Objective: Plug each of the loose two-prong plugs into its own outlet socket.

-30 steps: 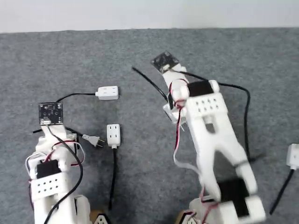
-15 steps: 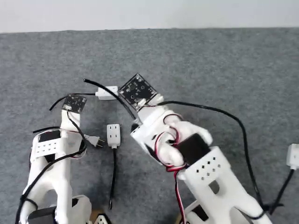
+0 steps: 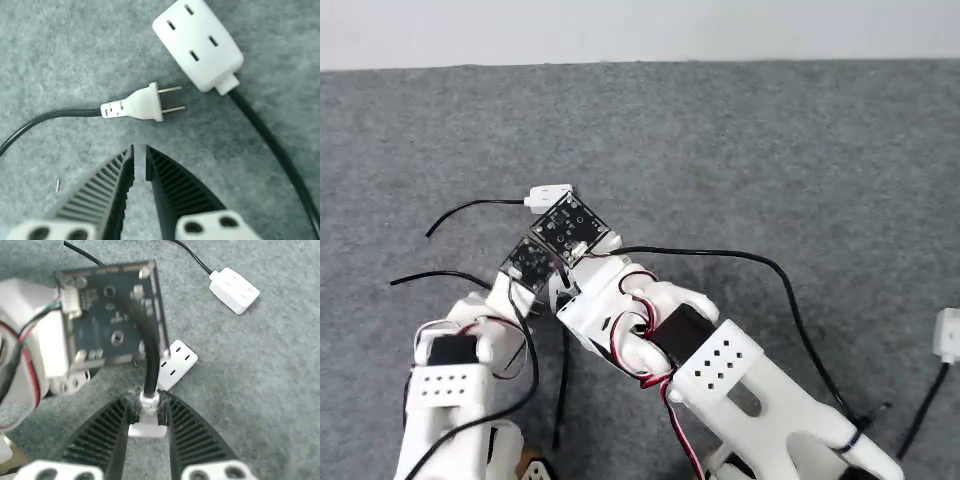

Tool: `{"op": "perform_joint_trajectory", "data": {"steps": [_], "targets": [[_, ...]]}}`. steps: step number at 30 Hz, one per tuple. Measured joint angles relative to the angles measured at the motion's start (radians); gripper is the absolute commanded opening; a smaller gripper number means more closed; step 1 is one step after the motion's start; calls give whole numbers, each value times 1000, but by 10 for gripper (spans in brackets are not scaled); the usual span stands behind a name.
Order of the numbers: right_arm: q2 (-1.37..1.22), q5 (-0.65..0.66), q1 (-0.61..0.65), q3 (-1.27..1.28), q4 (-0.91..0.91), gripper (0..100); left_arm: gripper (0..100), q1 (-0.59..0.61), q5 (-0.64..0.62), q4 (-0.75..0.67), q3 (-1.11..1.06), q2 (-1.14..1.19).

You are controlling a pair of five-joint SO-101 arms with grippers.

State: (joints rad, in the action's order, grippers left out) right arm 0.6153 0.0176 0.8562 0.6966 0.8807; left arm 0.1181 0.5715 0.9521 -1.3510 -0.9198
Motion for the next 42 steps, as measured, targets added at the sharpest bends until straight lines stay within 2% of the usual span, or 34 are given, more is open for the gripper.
{"op": "perform_joint_trajectory", "data": {"steps": [8, 11, 13, 17, 19, 21, 30, 36, 42], "targets": [[0, 0, 0, 0, -28, 9, 36, -6, 6, 11, -6, -44], [-2, -40, -28, 6, -61, 9, 36, 11, -17, -5, -6, -49], [0, -112, -74, 40, -114, 9, 37, 78, -107, -61, -6, -49], [-2, -215, -123, 129, -284, 8, 37, 241, -382, -186, -6, -49], [-17, -236, -124, 152, -362, 8, 37, 284, -506, -224, -6, -49], [-58, -262, -127, 153, -422, 8, 37, 304, -562, -244, -6, -49], [-391, -316, -127, 153, -798, 8, 37, 334, -586, -256, -6, -49], [-520, -319, -173, 100, -822, 8, 37, 333, -586, -256, -6, -49], [-540, -344, -183, 94, -824, 8, 37, 331, -586, -256, -6, -49]]}}
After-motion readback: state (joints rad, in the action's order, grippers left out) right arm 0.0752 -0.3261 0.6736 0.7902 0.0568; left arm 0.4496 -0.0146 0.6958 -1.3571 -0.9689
